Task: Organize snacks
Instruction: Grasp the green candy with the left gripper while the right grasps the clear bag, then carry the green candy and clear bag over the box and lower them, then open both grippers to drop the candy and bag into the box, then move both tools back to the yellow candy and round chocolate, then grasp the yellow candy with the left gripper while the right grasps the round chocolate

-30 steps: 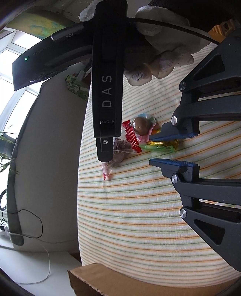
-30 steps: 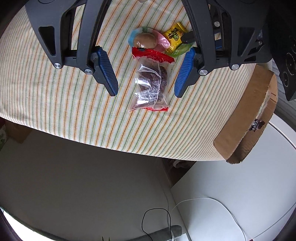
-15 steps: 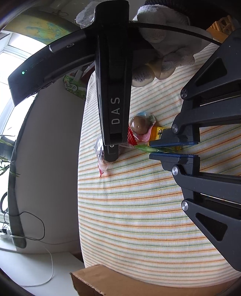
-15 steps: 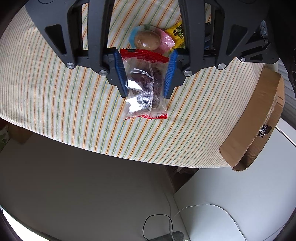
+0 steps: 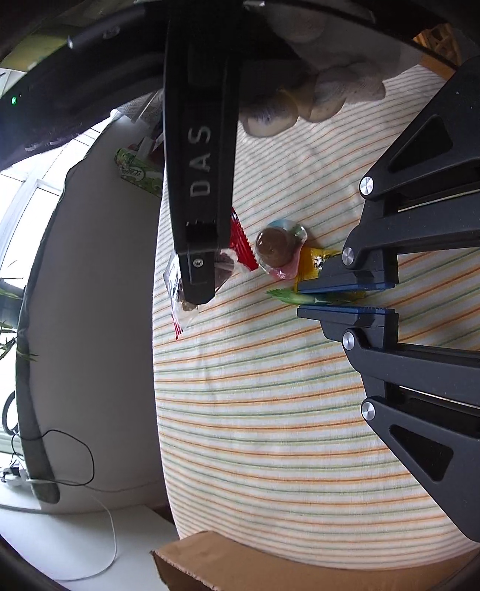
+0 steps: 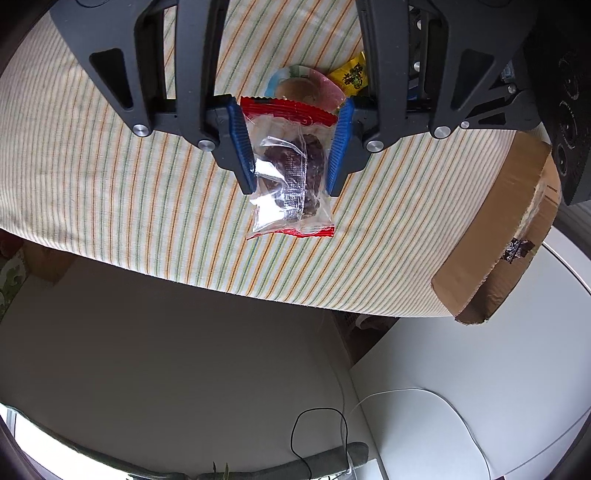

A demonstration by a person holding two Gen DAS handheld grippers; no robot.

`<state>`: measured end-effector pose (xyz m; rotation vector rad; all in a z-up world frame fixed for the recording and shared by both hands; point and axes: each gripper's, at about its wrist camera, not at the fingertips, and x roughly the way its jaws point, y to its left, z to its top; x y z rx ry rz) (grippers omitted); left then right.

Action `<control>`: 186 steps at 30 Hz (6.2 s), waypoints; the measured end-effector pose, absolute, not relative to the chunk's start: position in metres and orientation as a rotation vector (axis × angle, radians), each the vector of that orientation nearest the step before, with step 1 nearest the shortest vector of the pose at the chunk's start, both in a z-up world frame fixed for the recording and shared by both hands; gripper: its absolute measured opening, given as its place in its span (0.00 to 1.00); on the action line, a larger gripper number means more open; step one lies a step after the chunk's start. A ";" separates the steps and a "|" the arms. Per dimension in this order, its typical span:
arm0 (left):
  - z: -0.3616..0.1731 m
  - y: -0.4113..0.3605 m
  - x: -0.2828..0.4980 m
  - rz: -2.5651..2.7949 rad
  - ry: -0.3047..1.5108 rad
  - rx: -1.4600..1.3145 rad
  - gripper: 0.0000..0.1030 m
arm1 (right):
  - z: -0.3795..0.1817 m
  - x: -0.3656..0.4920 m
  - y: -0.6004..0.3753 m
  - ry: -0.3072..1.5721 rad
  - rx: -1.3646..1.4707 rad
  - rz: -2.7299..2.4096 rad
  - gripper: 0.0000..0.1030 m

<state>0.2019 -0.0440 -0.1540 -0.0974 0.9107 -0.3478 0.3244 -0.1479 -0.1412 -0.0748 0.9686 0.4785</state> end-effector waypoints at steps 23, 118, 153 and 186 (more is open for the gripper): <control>-0.114 -0.016 0.177 -0.313 0.808 -0.110 0.04 | -0.113 0.303 -0.159 0.889 -0.077 0.462 0.40; -0.077 0.177 0.110 0.027 0.668 -0.278 0.27 | -0.079 0.270 0.069 0.827 -0.161 0.720 0.77; -0.091 0.025 0.130 -0.294 0.747 -0.191 0.28 | -0.118 0.267 -0.180 0.866 -0.109 0.521 0.69; -0.146 -0.075 0.174 -0.387 0.881 0.026 0.28 | -0.164 0.273 -0.167 0.874 -0.267 0.648 0.31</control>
